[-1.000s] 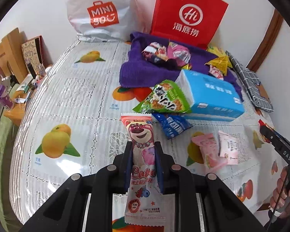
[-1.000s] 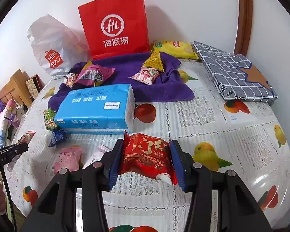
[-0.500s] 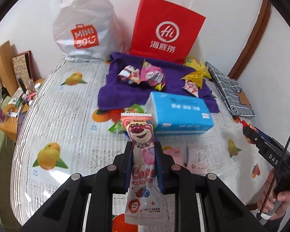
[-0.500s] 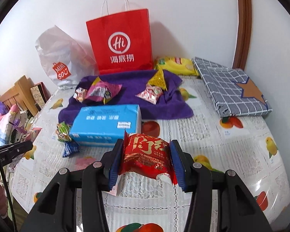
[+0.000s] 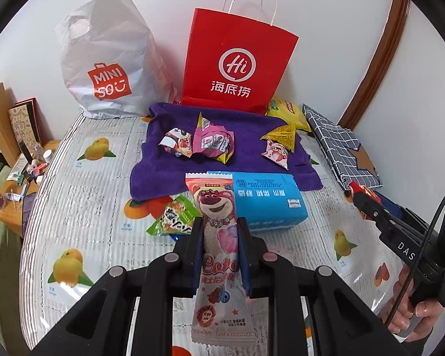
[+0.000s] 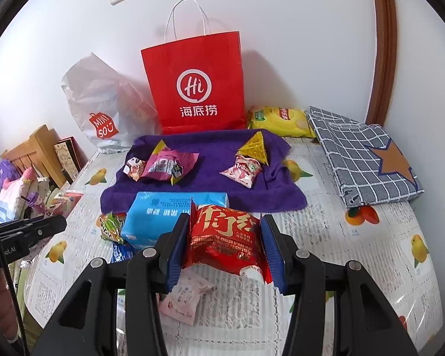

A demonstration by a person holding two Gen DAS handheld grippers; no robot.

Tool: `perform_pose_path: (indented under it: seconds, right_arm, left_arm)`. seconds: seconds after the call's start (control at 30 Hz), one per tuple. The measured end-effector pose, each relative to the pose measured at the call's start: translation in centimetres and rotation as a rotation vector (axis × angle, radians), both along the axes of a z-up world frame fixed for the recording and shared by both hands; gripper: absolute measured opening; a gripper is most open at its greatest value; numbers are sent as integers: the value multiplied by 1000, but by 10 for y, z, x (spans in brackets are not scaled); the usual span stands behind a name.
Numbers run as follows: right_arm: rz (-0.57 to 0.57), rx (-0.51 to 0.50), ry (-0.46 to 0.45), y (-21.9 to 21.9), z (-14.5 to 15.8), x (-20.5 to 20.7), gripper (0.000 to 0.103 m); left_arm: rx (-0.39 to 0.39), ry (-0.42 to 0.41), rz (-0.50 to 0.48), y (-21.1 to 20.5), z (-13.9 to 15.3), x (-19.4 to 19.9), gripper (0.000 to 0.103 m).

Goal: Organize snacks
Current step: 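Carry the pink stick snack with the left tool while the right tool carries the red bag to the towel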

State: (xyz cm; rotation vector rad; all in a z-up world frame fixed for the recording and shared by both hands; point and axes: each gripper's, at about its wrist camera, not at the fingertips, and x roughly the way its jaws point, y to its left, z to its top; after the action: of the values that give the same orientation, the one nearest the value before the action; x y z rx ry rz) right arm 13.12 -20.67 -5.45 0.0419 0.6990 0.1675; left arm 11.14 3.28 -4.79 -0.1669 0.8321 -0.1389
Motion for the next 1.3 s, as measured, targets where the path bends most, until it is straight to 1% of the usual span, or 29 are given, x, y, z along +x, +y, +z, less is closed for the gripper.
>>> perform_pose_path:
  seconds: [0.27,0.47,0.67,0.77,0.9,1.1,1.3]
  right_arm:
    - [17,5,-3,2,5,34,48]
    - [19,-13,-8,2,6,68,48]
    - [0,-26,-7,0,2,105,48]
    - [-2,-27,-7,0,-2,124,48]
    - [-2,-36,-5,4,-13,146,48]
    - [11,-65,16,13,-34,176,48]
    - [40,-71,20,23,-45,199,48]
  left_arm:
    - [7,10,-18,-11,1,30,20]
    - [18,3,-35,-15,3,63,20]
    - [68,-29,-44,-20,7,98,20]
    - [67,-37,-44,-18,7,116,20]
    - [101,-49,-30,-18,1,137,20]
    - [103,-32,-31,-17,-9,166,20]
    - [109,-29,-51,-25,-17,194,20]
